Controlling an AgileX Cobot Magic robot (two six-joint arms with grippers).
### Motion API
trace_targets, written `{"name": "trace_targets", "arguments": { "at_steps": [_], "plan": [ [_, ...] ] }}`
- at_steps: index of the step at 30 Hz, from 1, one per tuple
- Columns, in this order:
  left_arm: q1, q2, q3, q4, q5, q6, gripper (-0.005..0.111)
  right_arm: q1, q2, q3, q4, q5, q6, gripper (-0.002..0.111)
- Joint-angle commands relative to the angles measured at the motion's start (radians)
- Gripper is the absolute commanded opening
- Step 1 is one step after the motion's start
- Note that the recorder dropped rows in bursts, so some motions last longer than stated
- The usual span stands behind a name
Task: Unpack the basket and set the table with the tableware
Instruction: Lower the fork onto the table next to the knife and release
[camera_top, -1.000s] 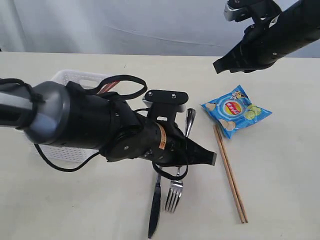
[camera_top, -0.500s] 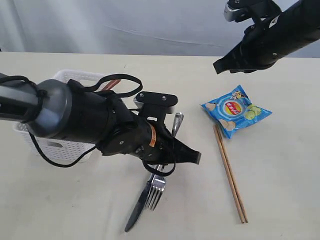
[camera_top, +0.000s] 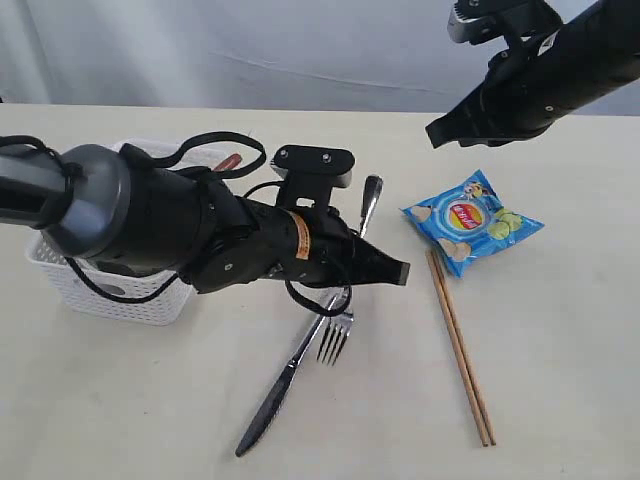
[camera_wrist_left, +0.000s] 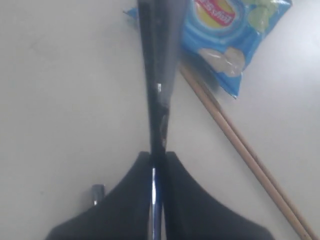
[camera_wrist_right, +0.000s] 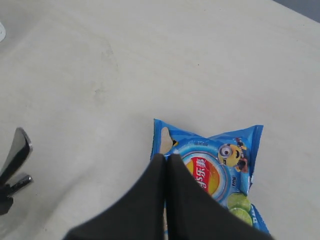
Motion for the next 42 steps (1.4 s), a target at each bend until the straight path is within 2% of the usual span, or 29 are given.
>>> {"name": "trace_targets", "arguments": {
  "at_steps": [1,22,34,42],
  "plan": [
    [0.034,0.001,0.005,0.008,-0.034,0.015,0.000,-0.007,-0.007,0.004,0.005,0.005,0.000,0.000],
    [0.034,0.061,0.005,0.008,-0.095,0.039,0.000,-0.007,-0.007,0.004,0.004,-0.011,0.003,0.000],
    [0.089,0.059,0.005,0.008,0.023,0.064,0.000,-0.007,-0.007,0.004,0.004,-0.011,0.003,0.000],
    [0.091,0.053,0.005,0.008,0.054,0.079,0.000,-0.007,-0.007,0.004,0.008,-0.015,0.003,0.000]
  ]
}}
